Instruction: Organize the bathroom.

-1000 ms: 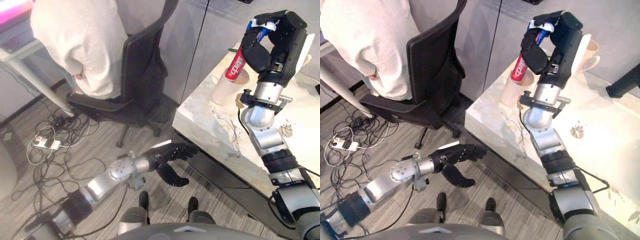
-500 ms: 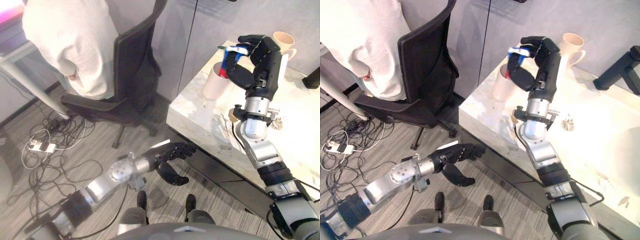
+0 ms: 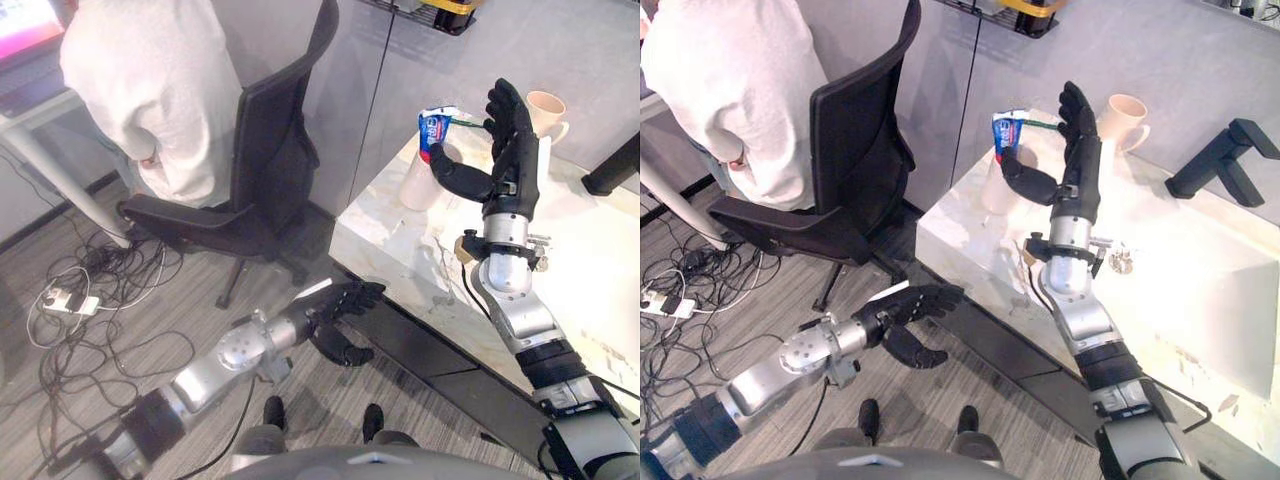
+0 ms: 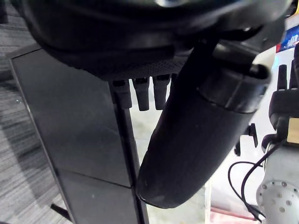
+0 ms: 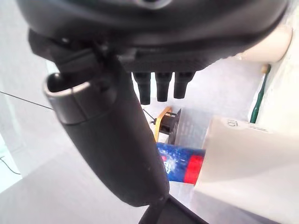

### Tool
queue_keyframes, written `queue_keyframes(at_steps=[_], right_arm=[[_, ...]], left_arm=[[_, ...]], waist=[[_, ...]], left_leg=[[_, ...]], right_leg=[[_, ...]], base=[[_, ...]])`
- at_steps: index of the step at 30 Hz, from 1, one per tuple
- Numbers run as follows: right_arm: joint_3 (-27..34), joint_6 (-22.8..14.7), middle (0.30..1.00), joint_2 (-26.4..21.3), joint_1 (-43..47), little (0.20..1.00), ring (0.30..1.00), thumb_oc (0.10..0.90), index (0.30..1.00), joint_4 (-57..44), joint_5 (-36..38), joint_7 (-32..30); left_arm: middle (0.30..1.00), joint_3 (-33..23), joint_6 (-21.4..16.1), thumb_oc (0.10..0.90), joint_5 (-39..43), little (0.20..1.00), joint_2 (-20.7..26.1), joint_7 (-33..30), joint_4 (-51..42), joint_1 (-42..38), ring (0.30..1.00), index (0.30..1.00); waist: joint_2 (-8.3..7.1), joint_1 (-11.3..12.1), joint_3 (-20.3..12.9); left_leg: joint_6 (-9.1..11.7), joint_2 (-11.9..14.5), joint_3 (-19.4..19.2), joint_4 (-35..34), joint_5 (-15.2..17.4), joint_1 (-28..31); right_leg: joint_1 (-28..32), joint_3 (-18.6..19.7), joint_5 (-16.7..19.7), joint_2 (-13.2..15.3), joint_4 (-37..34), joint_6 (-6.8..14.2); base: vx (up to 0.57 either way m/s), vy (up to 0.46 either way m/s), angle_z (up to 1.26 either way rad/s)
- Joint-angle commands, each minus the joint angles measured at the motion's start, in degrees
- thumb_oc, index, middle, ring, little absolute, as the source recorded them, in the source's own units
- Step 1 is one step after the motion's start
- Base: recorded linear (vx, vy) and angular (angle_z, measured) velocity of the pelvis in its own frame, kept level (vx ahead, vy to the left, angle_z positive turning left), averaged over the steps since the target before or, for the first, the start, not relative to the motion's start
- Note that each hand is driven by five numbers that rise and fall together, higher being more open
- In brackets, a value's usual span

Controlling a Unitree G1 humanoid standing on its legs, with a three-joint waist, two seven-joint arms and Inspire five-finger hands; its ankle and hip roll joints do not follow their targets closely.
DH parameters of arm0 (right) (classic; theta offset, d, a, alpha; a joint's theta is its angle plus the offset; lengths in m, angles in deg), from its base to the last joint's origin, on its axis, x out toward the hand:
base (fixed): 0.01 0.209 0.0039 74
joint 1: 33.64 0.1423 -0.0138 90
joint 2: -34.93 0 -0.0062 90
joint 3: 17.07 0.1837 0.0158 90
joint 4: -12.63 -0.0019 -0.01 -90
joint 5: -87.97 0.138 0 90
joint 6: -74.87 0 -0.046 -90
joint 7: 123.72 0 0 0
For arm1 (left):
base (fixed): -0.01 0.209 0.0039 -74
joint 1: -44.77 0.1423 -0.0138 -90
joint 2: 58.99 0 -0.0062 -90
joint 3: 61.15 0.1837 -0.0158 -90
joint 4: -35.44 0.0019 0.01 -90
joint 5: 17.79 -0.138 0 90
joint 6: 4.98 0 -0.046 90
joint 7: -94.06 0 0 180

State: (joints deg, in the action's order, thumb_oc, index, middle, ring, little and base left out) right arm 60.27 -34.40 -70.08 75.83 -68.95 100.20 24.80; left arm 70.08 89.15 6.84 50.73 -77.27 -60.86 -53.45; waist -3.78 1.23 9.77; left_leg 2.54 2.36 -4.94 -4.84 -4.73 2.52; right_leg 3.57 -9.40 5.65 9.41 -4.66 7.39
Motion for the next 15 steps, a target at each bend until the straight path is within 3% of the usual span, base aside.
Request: queue_keyframes(at_steps=[1, 8, 12, 14, 15], right_arm=[[3.2, -2.5, 0.900, -3.7, 4.7, 0.900, 0.900, 0.800, 0.900, -2.9, 2.1, 0.6], [4.5, -2.9, 0.900, -3.5, 4.7, 0.900, 0.900, 0.800, 0.900, -4.5, 2.3, -0.5], [7.2, -3.3, 0.900, -4.3, 3.5, 0.900, 0.900, 0.800, 0.900, -6.5, 2.5, -1.5], [8.6, -4.4, 0.900, -4.9, 3.0, 0.900, 0.900, 0.800, 0.900, -7.8, 2.5, -2.6], [10.0, -6.4, 0.900, -5.1, 2.6, 0.900, 0.900, 0.800, 0.900, -8.5, 3.1, -3.3]], left_arm=[[0.900, -3.5, -4.3, 0.800, -0.9, 0.900, -4.3, -3.6, -0.7, -1.8, 0.900, 0.900], [0.900, -7.9, -7.4, 0.800, -1.0, 0.900, -5.4, -10.9, 1.9, -1.0, 0.900, 0.900], [0.900, -11.2, -9.0, 0.800, -2.1, 0.900, -6.1, -13.3, 3.0, 0.2, 0.900, 0.900], [0.900, -13.1, -10.6, 0.800, -2.5, 0.900, -6.7, -15.1, 3.0, 0.7, 0.900, 0.900], [0.900, -14.9, -11.6, 0.800, -4.6, 0.900, -7.2, -16.7, 3.0, 1.3, 0.900, 0.900]], waist=[[2.31, 0.4, -4.0], [2.29, 0.8, -2.3], [1.89, 0.5, -1.0], [0.22, 0.0, -0.1], [-1.67, -0.5, 0.6]], left_leg=[[1.4, 2.8, 1.9, -0.2, 4.2, 0.2], [4.2, 6.6, 2.1, -0.2, 0.2, -2.9], [5.1, 7.3, -0.5, 2.0, -0.6, -3.8], [3.9, 4.9, -0.9, 13.8, 3.4, -5.1], [2.4, 2.2, -0.3, 27.6, 6.5, -6.9]], right_leg=[[3.5, -2.7, -7.6, -3.1, 1.9, 2.0], [4.5, -1.8, -7.9, -6.2, 0.0, 0.0], [4.9, -2.8, -7.2, -6.3, 0.0, -0.5], [3.9, -2.7, -5.9, -4.7, 0.2, -1.2], [2.5, -2.2, -4.3, -2.9, 0.5, -1.8]], base=[[-0.20, -0.115, -0.01], [-0.21, -0.147, 0.01], [-0.25, -0.060, 0.09], [-0.42, -0.010, 0.14], [-0.40, 0.020, 0.19]])
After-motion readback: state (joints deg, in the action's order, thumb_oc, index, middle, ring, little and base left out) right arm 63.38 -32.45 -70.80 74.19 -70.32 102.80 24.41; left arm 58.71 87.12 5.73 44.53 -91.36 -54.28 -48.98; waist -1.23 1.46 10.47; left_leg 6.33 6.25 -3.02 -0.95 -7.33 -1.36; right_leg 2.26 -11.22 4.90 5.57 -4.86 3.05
